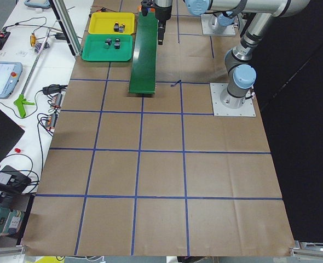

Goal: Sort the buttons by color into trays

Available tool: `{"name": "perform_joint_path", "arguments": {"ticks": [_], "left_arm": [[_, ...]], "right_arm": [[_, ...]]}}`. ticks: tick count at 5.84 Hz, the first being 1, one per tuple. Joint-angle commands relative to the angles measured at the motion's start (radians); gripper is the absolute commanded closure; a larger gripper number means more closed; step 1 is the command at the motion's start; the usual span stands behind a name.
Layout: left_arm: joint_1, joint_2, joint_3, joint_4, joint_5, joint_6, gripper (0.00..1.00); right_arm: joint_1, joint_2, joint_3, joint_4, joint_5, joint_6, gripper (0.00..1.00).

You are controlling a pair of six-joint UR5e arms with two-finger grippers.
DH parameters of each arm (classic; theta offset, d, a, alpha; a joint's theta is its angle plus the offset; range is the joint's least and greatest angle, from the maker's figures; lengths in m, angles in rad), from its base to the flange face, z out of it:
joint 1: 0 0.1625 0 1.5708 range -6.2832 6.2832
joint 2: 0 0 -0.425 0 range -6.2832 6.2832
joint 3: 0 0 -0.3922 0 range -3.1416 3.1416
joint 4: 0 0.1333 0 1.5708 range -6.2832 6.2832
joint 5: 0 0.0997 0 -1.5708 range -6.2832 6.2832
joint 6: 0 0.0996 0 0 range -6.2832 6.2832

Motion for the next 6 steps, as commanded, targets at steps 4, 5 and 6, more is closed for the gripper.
{"name": "perform_joint_path", "arguments": {"ticks": [4,5,6], "left_arm": [[-0.002,0.002,0.000,0.000,0.001,0.002,0.02],[0.000,0.002,0.000,0.000,0.002,0.003,0.02],[0.000,0.002,0.000,0.000,0.002,0.003,0.02]], "right_arm": [[0.049,-0.276,0.471,-0.344,-0.010,0.154,0.00],[0.080,-0.268,0.471,-0.366,-0.022,0.153,0.00],[0.079,-0.267,0.470,-0.367,-0.024,0.144,0.00]]}}
